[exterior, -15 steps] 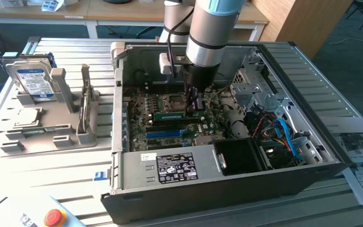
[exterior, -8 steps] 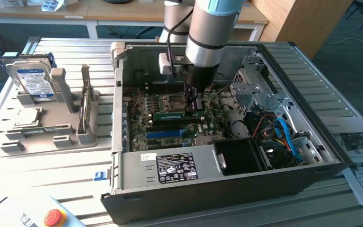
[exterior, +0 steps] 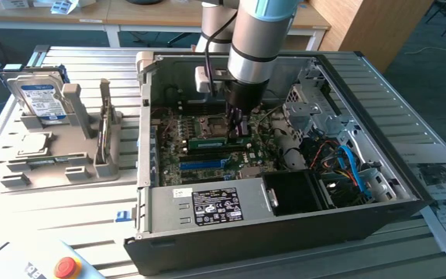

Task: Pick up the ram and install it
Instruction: 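Insert the ram into the slot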

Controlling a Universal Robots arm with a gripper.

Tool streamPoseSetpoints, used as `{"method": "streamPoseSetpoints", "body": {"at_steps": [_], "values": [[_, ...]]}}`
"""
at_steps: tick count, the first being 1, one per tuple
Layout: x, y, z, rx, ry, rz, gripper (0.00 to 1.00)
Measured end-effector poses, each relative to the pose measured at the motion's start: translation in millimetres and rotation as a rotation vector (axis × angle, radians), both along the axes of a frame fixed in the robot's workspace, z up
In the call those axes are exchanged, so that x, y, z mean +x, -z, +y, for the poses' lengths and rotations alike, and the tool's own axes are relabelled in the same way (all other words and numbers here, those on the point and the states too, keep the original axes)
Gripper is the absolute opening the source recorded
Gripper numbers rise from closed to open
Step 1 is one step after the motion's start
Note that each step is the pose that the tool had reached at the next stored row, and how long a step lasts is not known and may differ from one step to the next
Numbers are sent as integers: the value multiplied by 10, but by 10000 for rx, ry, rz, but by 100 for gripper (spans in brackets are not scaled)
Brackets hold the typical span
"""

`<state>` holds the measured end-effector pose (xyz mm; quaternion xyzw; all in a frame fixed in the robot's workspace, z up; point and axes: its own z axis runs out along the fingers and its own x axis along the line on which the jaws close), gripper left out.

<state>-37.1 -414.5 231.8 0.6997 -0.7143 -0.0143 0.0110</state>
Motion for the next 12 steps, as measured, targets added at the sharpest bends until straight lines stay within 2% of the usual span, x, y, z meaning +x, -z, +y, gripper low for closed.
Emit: {"method": "streamPoseSetpoints", "body": {"at_steps": [12], "values": [[0, 21, 12, 1, -1, 0, 12]]}}
